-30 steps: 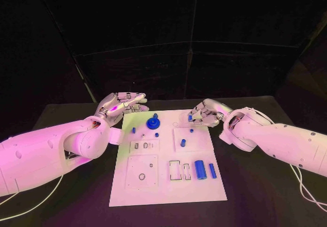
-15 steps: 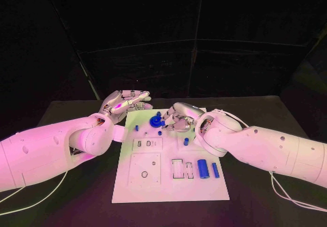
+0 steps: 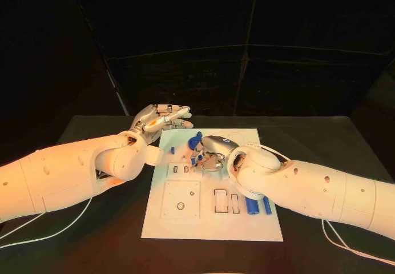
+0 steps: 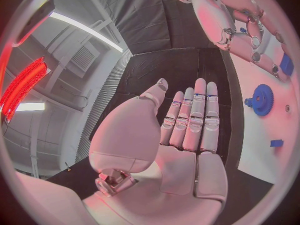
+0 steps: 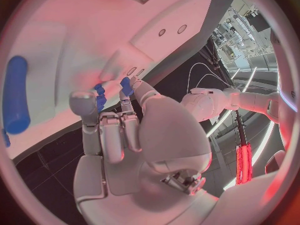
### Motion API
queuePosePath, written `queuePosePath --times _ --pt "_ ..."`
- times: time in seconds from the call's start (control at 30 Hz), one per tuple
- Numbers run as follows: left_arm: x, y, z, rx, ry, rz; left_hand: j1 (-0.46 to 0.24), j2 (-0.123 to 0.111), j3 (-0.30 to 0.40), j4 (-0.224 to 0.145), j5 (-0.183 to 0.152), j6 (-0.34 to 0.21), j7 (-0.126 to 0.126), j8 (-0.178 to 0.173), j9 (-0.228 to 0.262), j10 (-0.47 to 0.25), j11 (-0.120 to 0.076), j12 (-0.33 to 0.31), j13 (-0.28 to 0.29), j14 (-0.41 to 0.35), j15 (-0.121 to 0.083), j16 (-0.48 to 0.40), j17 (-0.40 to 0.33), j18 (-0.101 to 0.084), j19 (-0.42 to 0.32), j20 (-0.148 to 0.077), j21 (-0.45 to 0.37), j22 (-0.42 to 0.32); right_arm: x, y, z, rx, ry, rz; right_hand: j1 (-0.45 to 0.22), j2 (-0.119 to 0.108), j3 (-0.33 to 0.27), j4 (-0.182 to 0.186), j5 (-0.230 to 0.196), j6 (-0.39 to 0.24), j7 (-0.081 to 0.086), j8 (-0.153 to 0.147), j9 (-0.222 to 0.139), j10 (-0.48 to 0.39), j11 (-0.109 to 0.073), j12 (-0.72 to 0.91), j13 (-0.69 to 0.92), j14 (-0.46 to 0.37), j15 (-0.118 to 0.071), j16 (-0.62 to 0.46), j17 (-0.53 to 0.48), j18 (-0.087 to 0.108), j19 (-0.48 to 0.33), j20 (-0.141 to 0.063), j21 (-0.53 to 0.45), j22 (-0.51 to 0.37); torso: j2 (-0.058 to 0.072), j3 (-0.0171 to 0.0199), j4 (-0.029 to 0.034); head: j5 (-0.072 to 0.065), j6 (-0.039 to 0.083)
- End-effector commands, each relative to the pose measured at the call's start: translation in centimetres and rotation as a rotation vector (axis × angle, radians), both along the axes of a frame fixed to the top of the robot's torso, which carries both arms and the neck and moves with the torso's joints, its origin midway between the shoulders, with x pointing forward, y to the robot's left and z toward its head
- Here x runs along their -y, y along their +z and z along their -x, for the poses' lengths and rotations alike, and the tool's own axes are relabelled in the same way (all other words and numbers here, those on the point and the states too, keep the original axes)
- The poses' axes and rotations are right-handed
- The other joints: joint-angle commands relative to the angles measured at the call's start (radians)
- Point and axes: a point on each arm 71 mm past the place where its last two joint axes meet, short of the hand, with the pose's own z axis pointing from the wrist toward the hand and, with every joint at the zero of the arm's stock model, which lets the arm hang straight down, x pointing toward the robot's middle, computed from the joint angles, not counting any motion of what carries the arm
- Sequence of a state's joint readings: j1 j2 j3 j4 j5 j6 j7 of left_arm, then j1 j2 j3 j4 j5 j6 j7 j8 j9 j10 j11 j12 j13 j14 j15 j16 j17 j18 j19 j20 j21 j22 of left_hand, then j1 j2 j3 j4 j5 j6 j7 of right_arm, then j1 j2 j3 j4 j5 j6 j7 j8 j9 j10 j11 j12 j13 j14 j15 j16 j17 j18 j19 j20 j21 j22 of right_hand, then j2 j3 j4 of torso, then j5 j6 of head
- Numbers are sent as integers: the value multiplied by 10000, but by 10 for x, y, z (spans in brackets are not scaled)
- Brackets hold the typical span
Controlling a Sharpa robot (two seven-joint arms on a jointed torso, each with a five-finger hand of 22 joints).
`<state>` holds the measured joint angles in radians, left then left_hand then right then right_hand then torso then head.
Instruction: Assemble the parts on the task board
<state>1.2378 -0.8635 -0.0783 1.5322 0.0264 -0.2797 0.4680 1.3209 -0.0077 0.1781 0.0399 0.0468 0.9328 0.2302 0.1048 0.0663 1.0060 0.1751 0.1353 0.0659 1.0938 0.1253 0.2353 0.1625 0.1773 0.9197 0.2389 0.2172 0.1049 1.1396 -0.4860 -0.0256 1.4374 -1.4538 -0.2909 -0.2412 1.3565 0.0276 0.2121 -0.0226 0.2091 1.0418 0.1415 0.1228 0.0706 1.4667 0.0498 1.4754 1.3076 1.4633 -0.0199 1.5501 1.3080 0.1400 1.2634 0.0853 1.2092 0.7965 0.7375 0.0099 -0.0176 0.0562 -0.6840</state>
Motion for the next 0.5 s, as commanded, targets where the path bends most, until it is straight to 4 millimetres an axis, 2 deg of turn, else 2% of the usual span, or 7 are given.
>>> queuePosePath --times 0.03,0.17,0.5 --pt "0 1 -1 86 -5 -22 52 98 -1 -84 21 47 44 -67 -8 60 23 -65 -9 2 9 -66 10 53 55 5 -65 -11 -4 -2 1 90 10 460 -59 65 48 -14 45 159 -109 19 12 151 -37 -56 1340 951 -69 7 2053 -55 -25 -65 11 -16 8 -3 -6 71 -42" --pt "0 1 -2 90 16 -31 57 102 4 -90 21 48 43 -68 -8 61 22 -66 -9 1 9 -67 11 54 56 5 -66 -13 -9 -5 3 65 84 509 -59 65 48 -14 45 159 -109 19 12 151 -37 -56 1340 951 -69 7 2053 -55 -25 -65 11 -16 5 9 -15 155 -57" --pt "0 1 -2 87 19 -36 57 102 4 -90 21 48 43 -68 -8 61 22 -66 -9 1 9 -67 11 54 56 5 -66 -13 -13 -11 3 -67 134 775 -89 50 50 -7 47 164 -110 17 12 154 -37 -54 1344 952 -69 8 2058 -56 -24 -66 12 -13 10 6 -23 263 -160"
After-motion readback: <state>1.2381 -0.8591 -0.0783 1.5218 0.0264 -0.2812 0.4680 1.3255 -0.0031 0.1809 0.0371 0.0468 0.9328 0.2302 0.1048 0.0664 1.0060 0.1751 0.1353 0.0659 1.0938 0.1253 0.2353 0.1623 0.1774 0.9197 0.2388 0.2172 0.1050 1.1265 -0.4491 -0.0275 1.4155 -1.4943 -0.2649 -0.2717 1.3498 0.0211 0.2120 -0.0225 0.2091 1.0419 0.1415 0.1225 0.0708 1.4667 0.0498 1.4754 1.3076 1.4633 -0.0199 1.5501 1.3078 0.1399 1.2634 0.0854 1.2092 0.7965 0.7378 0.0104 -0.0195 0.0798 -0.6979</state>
